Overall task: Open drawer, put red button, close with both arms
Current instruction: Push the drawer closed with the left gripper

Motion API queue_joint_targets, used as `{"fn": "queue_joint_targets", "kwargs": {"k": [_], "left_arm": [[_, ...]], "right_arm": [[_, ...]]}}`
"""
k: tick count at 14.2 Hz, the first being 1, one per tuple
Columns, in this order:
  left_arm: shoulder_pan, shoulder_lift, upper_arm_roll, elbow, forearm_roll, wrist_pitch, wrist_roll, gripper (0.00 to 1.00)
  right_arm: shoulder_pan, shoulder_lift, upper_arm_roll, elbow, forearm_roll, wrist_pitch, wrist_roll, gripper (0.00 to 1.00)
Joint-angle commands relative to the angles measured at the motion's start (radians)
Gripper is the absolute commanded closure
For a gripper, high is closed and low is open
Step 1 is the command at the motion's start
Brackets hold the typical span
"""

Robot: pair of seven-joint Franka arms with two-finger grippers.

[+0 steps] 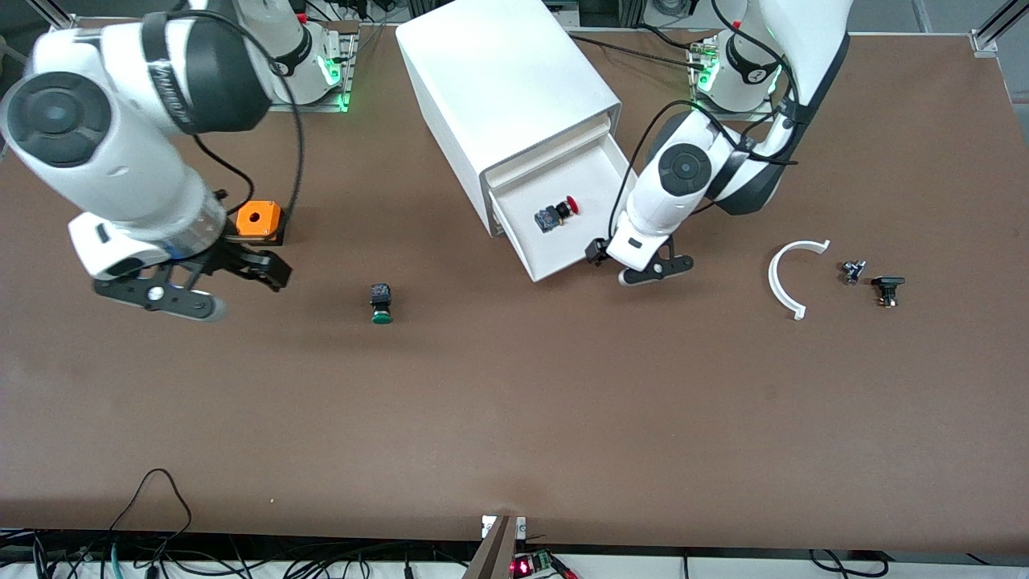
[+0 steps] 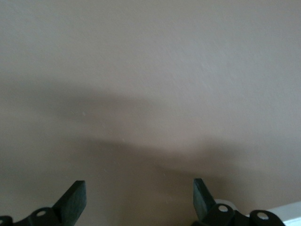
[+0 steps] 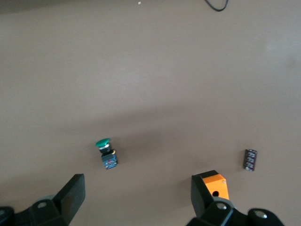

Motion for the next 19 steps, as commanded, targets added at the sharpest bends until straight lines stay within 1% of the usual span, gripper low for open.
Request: {"fn": "queue_joint_targets", "kwargs": {"k": [1, 3, 7, 9, 11, 13, 15, 16, 17, 19], "left_arm": [[0.0, -0.038, -0.062, -0.067, -0.021, -0.005, 0.0, 0.0], [0.0, -0.042, -0.111, -0.091, -0.021, -0.014, 0.0, 0.0], [0.002, -0.064, -0.189, -0.099, -0.021, -0.06, 0.016, 0.0], [0.002, -0.07, -0.229, -0.099, -0.021, -0.062, 0.016, 0.0], [0.002, -0.07, -0.245, -0.101, -0.021, -0.062, 0.016, 0.0], [0.017, -0.081, -0.24, -0.098, -0.019, -0.06, 0.017, 0.0], [0.077, -0.108, -0.222, -0.087, -0.007, -0.05, 0.019, 0.0], [0.117, -0.129, -0.188, -0.075, -0.007, -0.045, 0.02, 0.0], [0.152, -0.145, -0.142, -0.04, -0.007, -0.034, 0.019, 0.0], [0.192, -0.183, -0.049, 0.005, -0.007, -0.04, 0.02, 0.0]], "right_arm": [[-0.044, -0.05, 0.01, -0.055, 0.001, -0.003, -0.006, 0.0], [-0.072, -0.082, 0.015, -0.098, 0.007, 0.015, -0.008, 0.0], [-0.109, -0.124, 0.022, -0.152, 0.013, 0.043, -0.061, 0.0], [-0.148, -0.125, 0.053, -0.158, 0.031, 0.043, -0.097, 0.0], [-0.178, -0.136, 0.088, -0.173, 0.031, 0.044, -0.1, 0.0], [-0.184, -0.16, 0.093, -0.219, 0.033, 0.078, -0.116, 0.0], [-0.188, -0.174, 0.091, -0.237, 0.033, 0.082, -0.228, 0.0], [-0.202, -0.177, 0.091, -0.241, 0.031, 0.078, -0.279, 0.0], [-0.205, -0.185, 0.09, -0.254, 0.031, 0.076, -0.299, 0.0], [-0.207, -0.219, 0.088, -0.305, 0.028, 0.084, -0.301, 0.0]]}}
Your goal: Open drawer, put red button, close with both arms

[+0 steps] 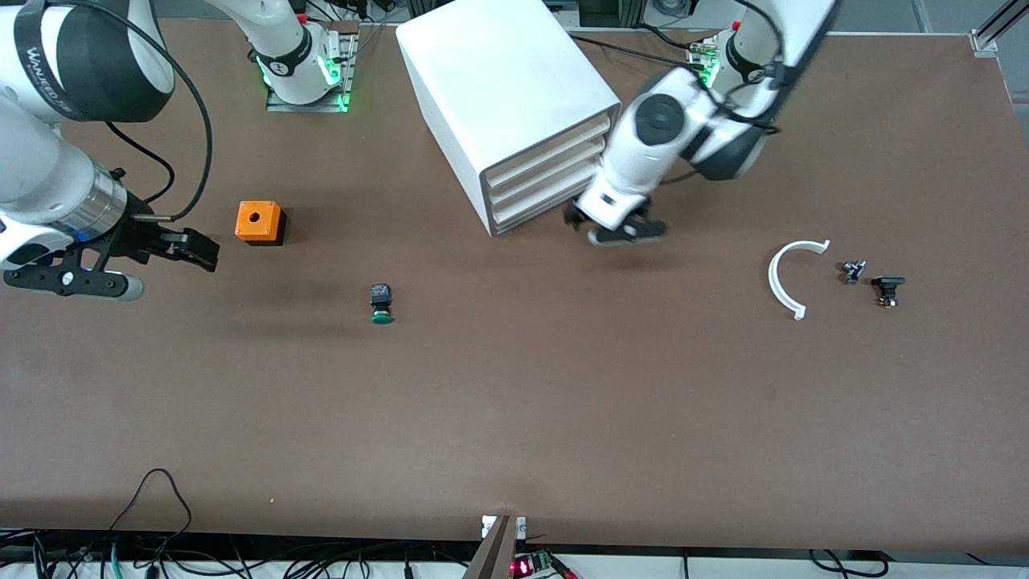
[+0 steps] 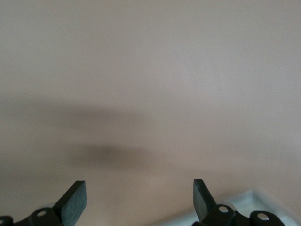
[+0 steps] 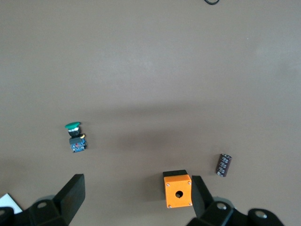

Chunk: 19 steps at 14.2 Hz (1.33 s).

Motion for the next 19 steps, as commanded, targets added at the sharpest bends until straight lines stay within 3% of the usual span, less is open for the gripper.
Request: {"fn": "queue_joint_targets", "kwargs": {"k": [1, 3, 5, 10, 14, 19], "left_arm": [[0.055, -0.084, 0.108, 0.049, -0.009, -0.036, 0.014, 0.0], [0.068, -0.124, 0.145, 0.121, -0.009, -0.152, 0.038, 0.0], [0.066, -0.146, 0.189, 0.245, -0.007, -0.358, 0.182, 0.0], [0.066, -0.163, 0.343, 0.488, -0.01, -0.695, 0.506, 0.0], [0.066, -0.164, 0.375, 0.54, -0.006, -0.76, 0.588, 0.0], [0.088, -0.163, 0.38, 0.536, -0.012, -0.777, 0.736, 0.0]], "right_arm": [[-0.03, -0.078, 0.016, -0.109, 0.011, 0.042, -0.028, 0.0], [-0.083, -0.086, 0.027, -0.133, 0.009, 0.076, -0.045, 0.0], [-0.149, -0.084, 0.071, -0.136, 0.012, 0.085, -0.081, 0.0], [-0.154, -0.083, 0.082, -0.136, 0.016, 0.085, -0.081, 0.0], [-0.156, -0.106, 0.082, -0.171, 0.016, 0.089, -0.081, 0.0], [-0.157, -0.245, 0.058, -0.388, 0.016, 0.193, -0.096, 0.0]]}}
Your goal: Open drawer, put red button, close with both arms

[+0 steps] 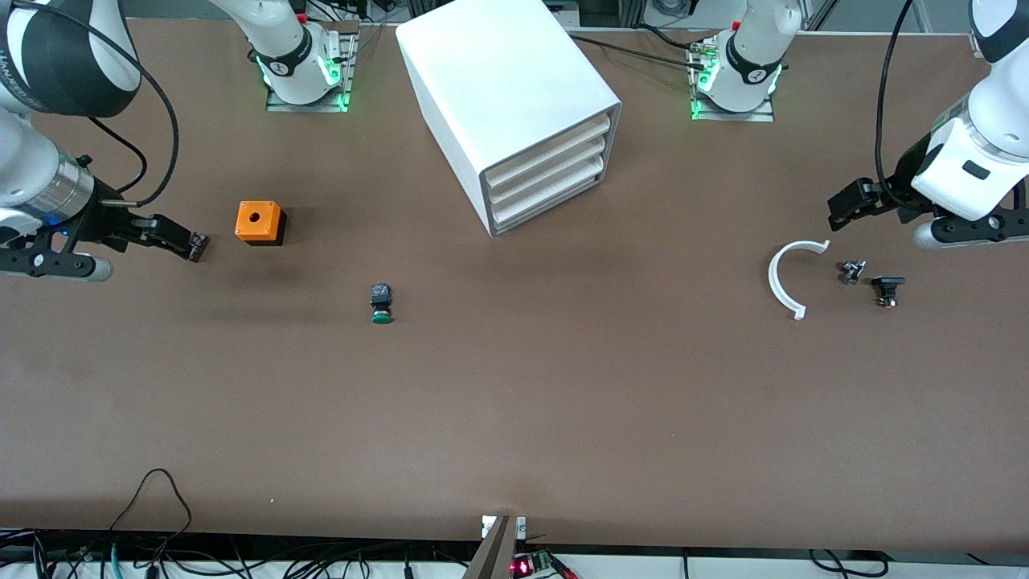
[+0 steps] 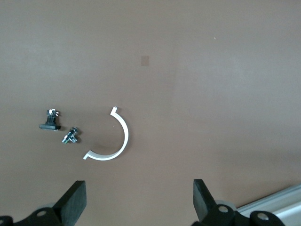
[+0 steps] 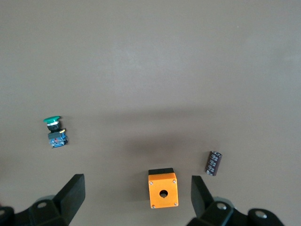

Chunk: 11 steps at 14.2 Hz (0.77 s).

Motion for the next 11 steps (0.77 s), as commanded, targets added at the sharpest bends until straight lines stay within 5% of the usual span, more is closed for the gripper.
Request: {"fn": "queue_joint_targets", "kwargs": {"k": [1, 11], "left_arm": [[0.01, 0.01, 0.008, 0.029, -0.013, -0.023, 0.092, 0.0], [0.017, 0.015, 0.01, 0.04, -0.009, -0.025, 0.096, 0.0]], "right_arm": [[-0.015, -0.111, -0.013, -0.142, 0.016, 0.058, -0.047, 0.0], [-0.02, -0.094, -0.046, -0.034, 0.005, -0.022, -0.087, 0.0]]}}
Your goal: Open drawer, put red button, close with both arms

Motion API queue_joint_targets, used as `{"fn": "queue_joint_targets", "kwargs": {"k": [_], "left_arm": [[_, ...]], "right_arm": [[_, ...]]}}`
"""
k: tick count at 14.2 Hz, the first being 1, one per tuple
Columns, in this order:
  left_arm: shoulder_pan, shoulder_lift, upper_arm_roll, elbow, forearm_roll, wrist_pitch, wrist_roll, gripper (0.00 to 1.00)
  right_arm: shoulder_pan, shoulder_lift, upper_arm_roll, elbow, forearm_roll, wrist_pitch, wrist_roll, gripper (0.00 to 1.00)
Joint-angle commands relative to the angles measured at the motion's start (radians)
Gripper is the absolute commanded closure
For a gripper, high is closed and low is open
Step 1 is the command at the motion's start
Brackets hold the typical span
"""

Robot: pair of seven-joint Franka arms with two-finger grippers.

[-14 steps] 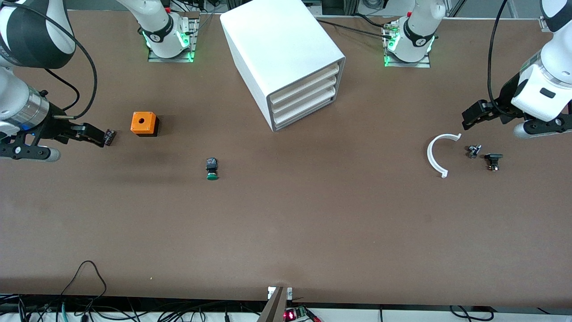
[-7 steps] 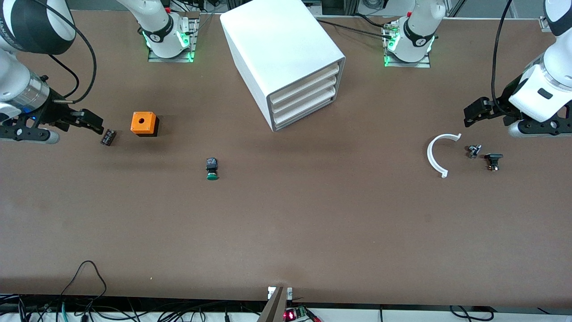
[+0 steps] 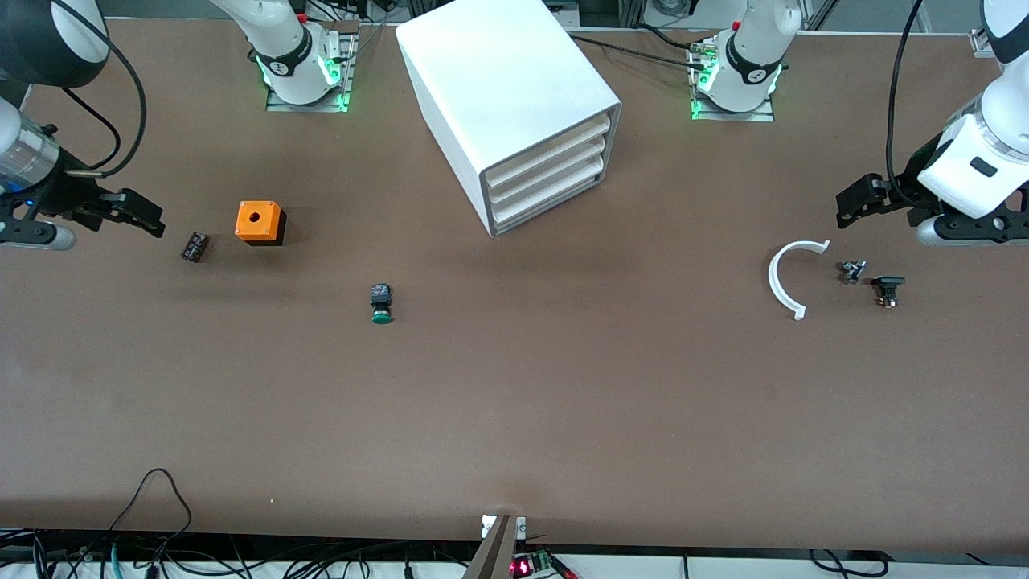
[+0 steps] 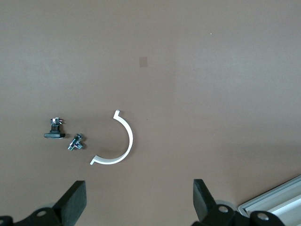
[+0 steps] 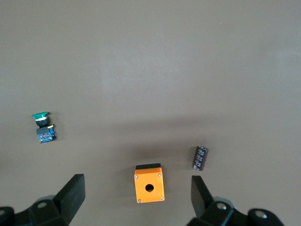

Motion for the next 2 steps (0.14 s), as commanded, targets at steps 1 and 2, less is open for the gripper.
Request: {"fn": "queue_joint_targets", "kwargs": {"k": [1, 2], "left_arm": [[0.013, 0.016, 0.003, 0.035, -0.009, -0.024, 0.031, 0.0], [0.013, 0.016, 0.003, 0.035, -0.009, -0.022, 0.033, 0.0]], "right_arm": [[-0.008, -0.01, 0.006, 0.033, 0.005, -0.046, -0.048, 0.0], [-0.008, -0.011, 0.006, 0.035, 0.005, -0.054, -0.071, 0.0]]}}
